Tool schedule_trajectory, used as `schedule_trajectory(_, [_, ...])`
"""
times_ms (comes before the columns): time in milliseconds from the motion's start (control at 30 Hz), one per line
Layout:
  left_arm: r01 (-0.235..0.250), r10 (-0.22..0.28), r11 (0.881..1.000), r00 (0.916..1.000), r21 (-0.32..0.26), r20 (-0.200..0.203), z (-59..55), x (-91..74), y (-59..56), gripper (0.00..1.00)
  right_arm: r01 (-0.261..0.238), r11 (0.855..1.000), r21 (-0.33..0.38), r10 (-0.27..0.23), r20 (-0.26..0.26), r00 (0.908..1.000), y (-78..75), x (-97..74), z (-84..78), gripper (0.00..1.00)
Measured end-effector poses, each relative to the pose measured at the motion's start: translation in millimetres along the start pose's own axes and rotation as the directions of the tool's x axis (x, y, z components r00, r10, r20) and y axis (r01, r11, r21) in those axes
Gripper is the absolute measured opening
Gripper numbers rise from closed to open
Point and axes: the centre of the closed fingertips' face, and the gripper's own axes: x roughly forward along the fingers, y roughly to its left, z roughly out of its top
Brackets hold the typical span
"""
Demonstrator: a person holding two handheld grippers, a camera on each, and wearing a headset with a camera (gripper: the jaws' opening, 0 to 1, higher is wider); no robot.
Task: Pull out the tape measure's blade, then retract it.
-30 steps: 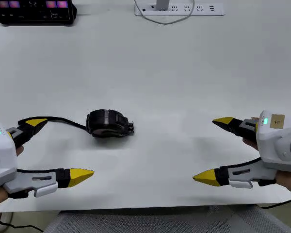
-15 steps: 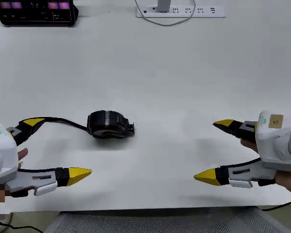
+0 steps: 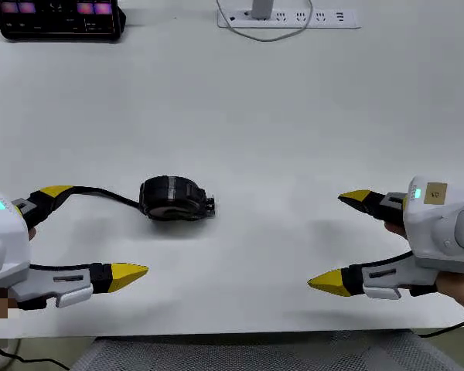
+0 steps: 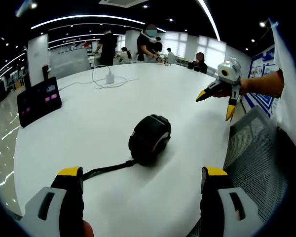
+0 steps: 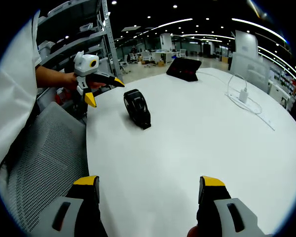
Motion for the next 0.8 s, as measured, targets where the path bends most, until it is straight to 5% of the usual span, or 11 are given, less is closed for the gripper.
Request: schedule_trajectory(800, [0.095, -0.093, 0.993, 0.9953, 0.071, -0.028, 12.5, 16.5, -4.3, 0.98, -0.02, 0.999, -0.048, 0.021, 0.015, 0.9997, -12.7, 13.2, 12.9, 0.82])
